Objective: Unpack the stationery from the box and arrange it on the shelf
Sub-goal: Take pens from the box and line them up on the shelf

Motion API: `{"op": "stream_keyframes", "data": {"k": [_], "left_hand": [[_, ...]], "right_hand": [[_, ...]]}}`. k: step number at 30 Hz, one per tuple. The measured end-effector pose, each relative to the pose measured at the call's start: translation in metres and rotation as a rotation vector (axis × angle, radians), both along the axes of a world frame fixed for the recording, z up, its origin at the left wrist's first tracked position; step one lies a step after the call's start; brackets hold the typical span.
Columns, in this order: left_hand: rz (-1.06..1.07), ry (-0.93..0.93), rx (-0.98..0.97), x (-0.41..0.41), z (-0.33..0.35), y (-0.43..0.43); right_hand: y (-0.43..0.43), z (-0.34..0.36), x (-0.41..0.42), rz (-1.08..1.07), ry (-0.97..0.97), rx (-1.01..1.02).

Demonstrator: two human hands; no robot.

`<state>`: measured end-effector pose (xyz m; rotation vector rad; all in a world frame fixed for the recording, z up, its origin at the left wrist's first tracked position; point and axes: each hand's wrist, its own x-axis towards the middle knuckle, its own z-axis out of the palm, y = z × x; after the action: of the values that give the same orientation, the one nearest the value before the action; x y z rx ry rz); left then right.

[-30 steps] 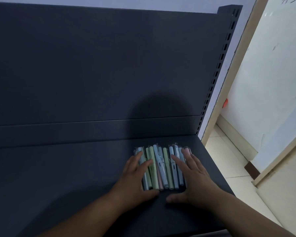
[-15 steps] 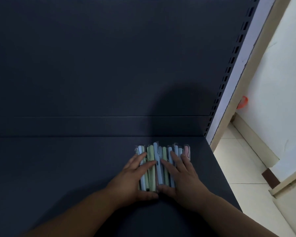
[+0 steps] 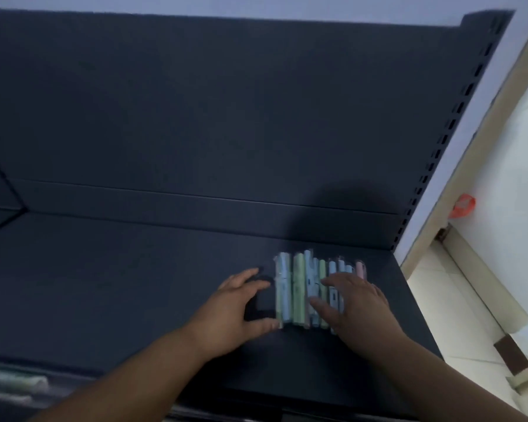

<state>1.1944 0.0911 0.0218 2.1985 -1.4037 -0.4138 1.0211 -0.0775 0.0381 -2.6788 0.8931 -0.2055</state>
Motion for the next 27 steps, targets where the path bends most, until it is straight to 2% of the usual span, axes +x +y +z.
{"op": "stream_keyframes", "data": {"k": [4,10,16,19,27], "left_hand": [[0.192,-0.132,-0.026,0.027,0.01,0.078],[0.512,-0.253,0.079,0.069,0.022,0.277],[0.882,-0.177,0.219,0.078,0.007,0.503],[1.036,-0.145,0.268,0.067,-0.009,0.592],[1.361,0.055,0.333,0.038,-0.049,0.719]], "right_hand": [[0.054,0.01,0.036,0.051,-0.081,-0.051],[0.213,0.013,0.127,0.34,-0.102,-0.06],[0.398,-0.005,0.208,0.653,-0.095,-0.02],[0.476,-0.025,0.236,0.787,0.017,-0.018],[0.61,-0.076,0.316,0.959,0.296,0.256]]}}
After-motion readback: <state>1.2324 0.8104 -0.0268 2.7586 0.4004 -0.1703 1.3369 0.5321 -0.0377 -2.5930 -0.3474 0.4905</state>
